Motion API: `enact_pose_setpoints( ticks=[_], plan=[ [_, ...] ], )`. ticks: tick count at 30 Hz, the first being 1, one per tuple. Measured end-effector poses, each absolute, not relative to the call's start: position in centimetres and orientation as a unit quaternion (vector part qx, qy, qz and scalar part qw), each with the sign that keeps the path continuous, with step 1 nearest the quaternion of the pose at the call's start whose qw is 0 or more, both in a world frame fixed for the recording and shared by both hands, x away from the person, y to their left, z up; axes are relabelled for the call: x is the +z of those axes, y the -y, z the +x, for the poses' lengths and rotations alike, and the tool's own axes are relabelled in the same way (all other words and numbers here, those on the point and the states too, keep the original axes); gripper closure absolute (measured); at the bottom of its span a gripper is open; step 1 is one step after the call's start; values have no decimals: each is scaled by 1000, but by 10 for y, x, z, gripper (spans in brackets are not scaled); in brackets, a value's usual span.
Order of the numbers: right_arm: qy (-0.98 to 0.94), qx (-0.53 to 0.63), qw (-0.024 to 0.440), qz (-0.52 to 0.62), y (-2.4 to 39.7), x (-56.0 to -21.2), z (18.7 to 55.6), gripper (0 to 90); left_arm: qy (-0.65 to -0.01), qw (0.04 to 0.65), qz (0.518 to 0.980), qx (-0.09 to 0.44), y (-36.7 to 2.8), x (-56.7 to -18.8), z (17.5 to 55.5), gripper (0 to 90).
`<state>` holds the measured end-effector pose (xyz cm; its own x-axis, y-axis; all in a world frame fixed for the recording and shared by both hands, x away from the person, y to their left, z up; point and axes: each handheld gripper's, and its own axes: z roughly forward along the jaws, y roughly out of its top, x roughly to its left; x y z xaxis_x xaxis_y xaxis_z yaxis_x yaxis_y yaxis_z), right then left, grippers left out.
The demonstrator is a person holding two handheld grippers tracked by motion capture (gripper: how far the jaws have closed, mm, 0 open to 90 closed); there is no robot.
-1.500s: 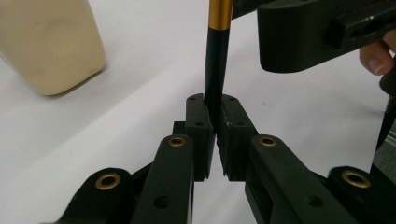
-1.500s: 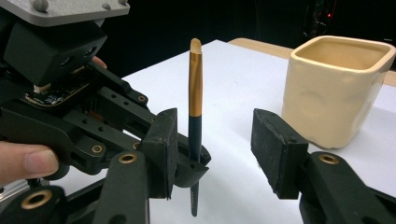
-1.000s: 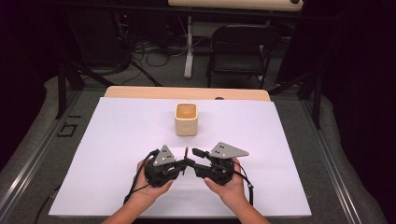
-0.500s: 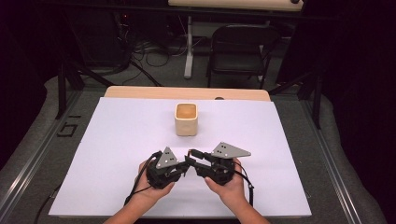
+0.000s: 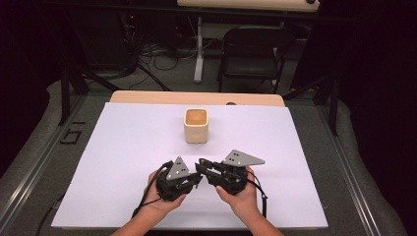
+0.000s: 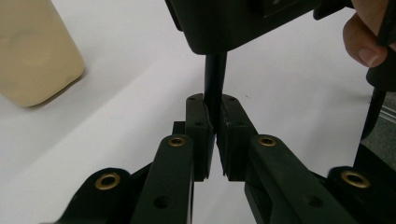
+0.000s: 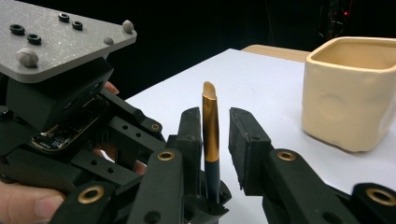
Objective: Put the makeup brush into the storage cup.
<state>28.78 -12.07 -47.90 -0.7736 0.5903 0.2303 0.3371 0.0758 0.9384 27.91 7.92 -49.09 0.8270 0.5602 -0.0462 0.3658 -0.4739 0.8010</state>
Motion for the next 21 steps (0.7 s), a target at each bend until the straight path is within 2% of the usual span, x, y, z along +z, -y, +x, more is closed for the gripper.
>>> enact_pose_setpoints(
  ticks=[21],
  plan=[
    [-731, 595, 106, 316, 118, -480, 287, 819, -268, 434, 853, 108, -77, -491, 277, 838]
  ],
)
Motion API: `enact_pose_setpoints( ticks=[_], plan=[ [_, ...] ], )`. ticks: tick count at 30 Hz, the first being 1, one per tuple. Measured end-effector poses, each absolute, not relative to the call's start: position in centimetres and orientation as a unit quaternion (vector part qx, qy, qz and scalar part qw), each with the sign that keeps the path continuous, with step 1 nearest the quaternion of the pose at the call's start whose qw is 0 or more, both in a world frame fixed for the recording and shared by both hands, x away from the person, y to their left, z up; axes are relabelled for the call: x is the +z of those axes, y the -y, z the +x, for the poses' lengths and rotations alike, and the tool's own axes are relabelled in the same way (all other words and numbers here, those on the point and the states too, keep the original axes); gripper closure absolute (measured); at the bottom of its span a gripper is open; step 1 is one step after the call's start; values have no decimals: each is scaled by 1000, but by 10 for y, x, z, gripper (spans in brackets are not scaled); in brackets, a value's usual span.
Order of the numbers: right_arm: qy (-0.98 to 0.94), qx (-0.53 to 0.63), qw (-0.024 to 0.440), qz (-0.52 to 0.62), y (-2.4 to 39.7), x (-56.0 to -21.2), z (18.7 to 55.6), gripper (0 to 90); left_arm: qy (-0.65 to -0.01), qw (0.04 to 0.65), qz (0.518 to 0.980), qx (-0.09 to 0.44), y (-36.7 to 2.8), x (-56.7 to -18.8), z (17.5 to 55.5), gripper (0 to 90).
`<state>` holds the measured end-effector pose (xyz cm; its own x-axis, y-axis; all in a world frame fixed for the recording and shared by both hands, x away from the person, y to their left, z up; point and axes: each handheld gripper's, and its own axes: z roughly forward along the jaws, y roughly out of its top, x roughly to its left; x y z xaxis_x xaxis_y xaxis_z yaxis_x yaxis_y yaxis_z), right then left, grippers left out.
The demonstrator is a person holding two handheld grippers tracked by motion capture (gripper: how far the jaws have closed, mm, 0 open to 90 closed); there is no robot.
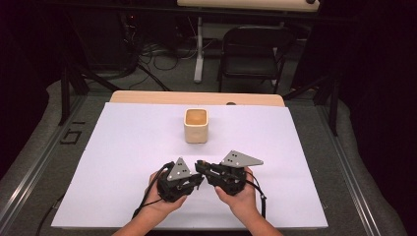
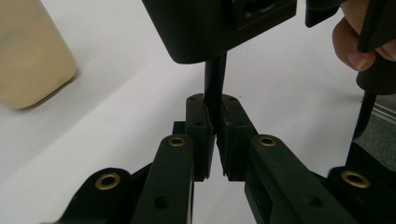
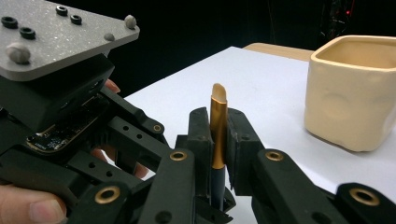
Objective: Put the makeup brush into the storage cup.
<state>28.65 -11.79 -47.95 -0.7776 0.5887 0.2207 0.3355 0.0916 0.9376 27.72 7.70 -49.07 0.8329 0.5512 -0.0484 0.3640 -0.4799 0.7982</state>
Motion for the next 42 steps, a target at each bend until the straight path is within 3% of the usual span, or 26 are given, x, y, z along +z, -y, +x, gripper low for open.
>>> enact_pose_setpoints(
  ticks=[27, 42],
  plan=[
    [-736, 589, 121, 311, 118, -478, 285, 835, -267, 442, 850, 107, -78, -491, 278, 826],
    [-729, 587, 148, 320, 126, -477, 292, 836, -270, 460, 838, 114, -85, -491, 285, 568]
  ],
)
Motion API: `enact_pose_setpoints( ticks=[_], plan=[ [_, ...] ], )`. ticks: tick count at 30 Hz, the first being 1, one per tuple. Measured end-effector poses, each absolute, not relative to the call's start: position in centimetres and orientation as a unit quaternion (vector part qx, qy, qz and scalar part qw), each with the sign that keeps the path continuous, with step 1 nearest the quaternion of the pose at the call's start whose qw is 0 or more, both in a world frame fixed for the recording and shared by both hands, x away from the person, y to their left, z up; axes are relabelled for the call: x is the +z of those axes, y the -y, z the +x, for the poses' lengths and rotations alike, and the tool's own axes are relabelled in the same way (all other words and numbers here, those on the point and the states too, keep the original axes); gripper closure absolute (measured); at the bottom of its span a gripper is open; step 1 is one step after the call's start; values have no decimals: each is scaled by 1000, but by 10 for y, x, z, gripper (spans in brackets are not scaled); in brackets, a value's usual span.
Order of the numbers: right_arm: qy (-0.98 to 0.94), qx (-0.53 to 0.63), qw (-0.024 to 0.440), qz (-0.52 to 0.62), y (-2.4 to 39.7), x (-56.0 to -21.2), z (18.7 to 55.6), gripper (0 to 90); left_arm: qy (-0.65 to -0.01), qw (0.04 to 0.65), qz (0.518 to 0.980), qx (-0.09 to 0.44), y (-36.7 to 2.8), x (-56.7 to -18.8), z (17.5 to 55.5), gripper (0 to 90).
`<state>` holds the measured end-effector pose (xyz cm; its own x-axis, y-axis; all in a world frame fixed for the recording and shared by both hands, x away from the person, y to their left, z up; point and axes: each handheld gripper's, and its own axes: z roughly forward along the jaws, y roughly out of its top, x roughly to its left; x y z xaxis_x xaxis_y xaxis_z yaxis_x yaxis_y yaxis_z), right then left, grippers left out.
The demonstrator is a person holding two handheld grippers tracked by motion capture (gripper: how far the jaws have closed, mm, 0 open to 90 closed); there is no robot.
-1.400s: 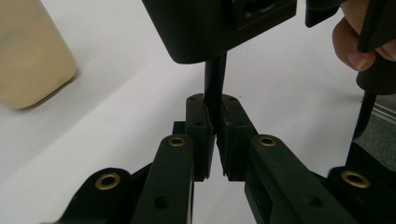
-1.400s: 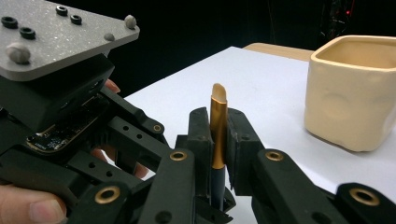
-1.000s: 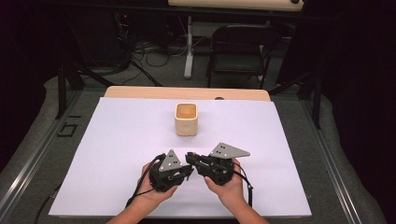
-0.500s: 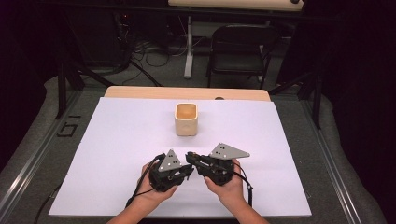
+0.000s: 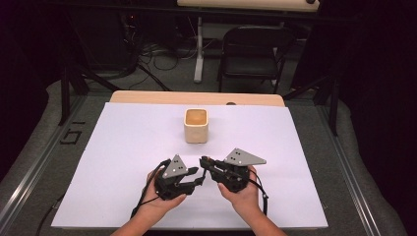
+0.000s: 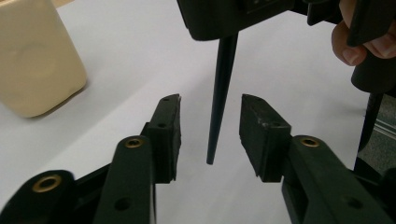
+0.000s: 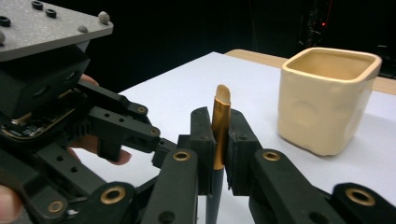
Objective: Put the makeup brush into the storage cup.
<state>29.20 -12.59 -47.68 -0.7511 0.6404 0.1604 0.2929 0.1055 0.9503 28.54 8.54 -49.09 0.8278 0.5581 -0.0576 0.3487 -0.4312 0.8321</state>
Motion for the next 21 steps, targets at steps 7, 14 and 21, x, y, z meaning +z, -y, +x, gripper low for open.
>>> enact_pose_setpoints(
  ticks=[7, 14, 21],
  plan=[
    [-728, 580, 177, 319, 130, -476, 301, 836, -286, 457, 834, 121, -92, -492, 291, 458],
    [-726, 568, 201, 333, 139, -474, 319, 836, -295, 459, 827, 133, -101, -491, 294, 423],
    [-723, 556, 222, 345, 149, -470, 335, 836, -308, 454, 825, 139, -111, -495, 299, 393]
  ],
)
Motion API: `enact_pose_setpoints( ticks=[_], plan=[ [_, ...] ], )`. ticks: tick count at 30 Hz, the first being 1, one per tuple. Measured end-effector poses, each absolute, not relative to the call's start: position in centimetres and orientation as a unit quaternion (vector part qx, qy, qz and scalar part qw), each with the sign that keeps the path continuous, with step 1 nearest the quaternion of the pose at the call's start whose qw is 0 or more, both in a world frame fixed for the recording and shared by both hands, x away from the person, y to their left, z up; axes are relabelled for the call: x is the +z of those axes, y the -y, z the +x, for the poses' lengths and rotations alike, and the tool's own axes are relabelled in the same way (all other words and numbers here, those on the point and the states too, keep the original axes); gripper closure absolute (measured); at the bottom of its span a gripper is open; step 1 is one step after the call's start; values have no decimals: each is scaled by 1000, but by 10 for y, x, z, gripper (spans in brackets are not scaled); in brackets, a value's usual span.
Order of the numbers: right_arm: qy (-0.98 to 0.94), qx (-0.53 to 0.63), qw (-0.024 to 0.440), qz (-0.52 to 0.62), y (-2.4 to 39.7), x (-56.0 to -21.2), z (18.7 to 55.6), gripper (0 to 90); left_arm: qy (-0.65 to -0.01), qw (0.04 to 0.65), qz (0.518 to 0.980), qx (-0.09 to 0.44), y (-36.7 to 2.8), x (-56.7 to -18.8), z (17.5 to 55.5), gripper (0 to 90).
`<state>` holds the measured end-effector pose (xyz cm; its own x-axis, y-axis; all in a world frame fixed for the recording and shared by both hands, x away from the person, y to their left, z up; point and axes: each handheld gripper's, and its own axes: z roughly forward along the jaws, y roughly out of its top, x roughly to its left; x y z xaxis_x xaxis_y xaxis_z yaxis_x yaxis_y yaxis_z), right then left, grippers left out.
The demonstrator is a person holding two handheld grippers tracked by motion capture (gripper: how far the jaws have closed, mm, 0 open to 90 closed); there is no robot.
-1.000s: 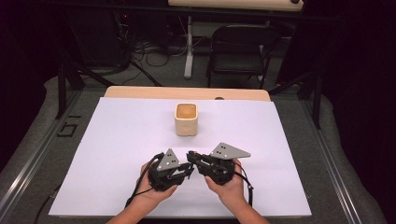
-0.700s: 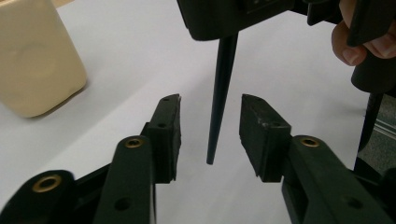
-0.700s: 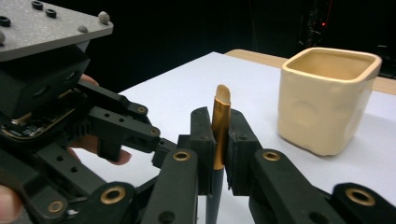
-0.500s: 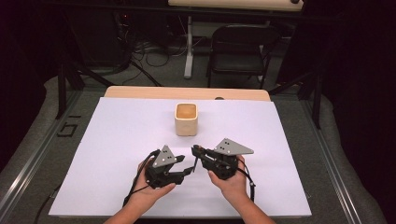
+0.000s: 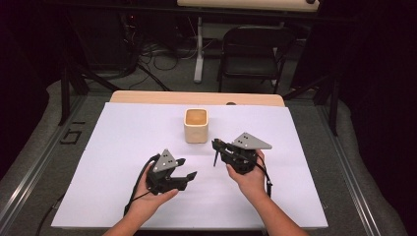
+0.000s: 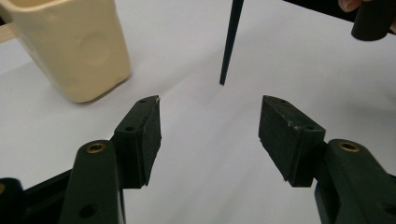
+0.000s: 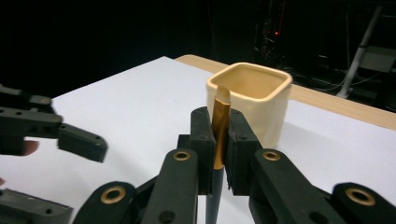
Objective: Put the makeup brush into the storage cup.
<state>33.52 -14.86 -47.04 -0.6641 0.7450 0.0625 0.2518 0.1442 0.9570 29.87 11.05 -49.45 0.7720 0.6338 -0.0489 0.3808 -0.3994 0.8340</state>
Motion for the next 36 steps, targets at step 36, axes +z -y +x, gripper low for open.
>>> enact_pose_setpoints(
  ticks=[36],
  plan=[
    [-728, 521, 269, 355, 158, -446, 382, 836, -399, 454, 776, 181, -186, -505, 307, 241]
  ],
)
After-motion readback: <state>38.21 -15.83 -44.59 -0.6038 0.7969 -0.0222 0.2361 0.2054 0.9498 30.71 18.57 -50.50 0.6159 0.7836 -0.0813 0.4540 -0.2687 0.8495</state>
